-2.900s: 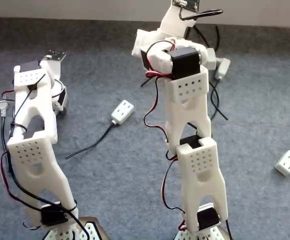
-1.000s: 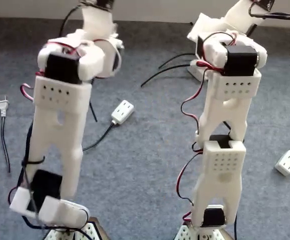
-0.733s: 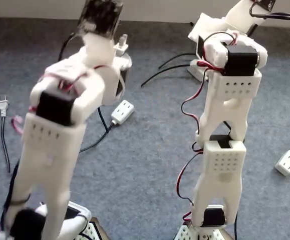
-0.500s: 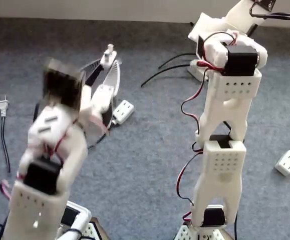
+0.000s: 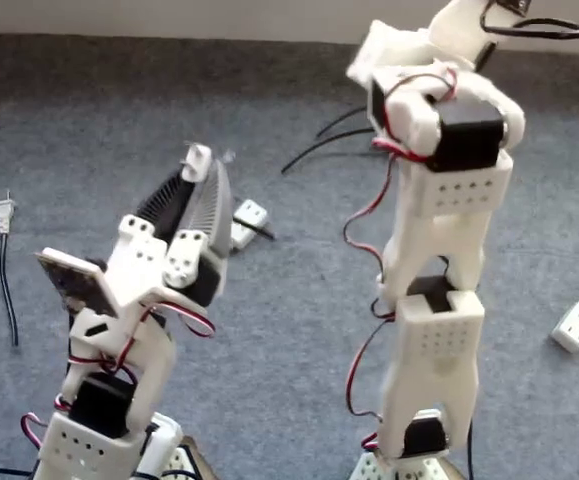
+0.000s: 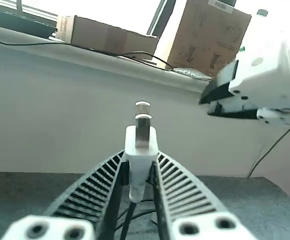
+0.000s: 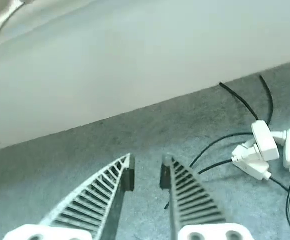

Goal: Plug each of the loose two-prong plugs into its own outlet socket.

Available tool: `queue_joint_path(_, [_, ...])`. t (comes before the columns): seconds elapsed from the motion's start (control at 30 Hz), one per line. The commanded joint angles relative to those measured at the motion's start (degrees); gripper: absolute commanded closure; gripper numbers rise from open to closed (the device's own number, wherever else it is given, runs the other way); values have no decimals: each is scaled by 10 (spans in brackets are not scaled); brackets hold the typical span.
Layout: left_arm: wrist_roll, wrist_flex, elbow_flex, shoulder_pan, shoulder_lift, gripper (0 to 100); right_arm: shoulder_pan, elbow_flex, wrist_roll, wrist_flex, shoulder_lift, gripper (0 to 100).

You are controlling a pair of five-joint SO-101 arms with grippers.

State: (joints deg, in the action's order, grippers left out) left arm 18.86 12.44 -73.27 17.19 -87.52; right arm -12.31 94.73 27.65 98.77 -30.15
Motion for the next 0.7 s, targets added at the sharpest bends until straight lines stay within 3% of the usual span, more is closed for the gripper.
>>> queue_joint_path(0.0, [0,-40,-16,29,-7,995,-59,65,-135,24,59,985])
queue_joint_path(0.2, [1,-102,-42,32,-7,995,-142,57,-179,25,61,992])
queue_joint_path(0.67, [0,-101,-55,65,-6,995,-188,-15,-179,26,114,992])
